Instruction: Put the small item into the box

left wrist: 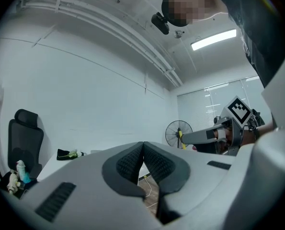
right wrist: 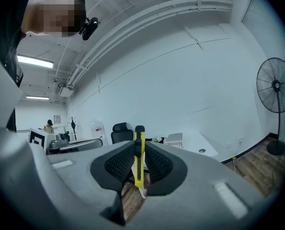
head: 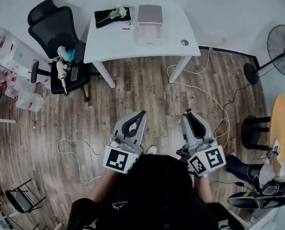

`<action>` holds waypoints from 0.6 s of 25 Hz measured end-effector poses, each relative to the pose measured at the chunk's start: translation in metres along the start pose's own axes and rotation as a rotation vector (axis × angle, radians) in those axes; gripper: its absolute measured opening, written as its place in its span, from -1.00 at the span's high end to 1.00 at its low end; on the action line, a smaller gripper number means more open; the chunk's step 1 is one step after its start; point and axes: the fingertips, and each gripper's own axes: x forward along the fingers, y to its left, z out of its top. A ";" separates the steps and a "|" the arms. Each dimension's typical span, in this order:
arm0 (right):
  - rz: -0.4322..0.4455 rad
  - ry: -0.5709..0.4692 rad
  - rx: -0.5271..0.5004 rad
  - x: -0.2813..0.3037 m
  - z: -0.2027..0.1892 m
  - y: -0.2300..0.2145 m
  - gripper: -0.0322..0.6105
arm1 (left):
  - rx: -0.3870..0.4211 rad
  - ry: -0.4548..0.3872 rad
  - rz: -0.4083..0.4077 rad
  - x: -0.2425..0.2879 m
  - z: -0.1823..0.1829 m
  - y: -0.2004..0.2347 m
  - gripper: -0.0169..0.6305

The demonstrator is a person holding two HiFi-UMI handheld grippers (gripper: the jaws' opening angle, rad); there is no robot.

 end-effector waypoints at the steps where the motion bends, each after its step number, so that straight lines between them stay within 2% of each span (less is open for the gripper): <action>1: -0.006 0.002 -0.003 0.010 0.003 -0.003 0.69 | -0.002 -0.001 -0.007 0.007 0.001 0.008 0.93; 11: -0.091 -0.016 -0.019 0.113 0.030 -0.020 0.69 | -0.001 -0.021 -0.084 0.073 0.021 0.102 0.93; 15: -0.125 -0.031 -0.022 0.150 0.037 -0.022 0.69 | 0.001 -0.022 -0.090 0.086 0.023 0.143 0.93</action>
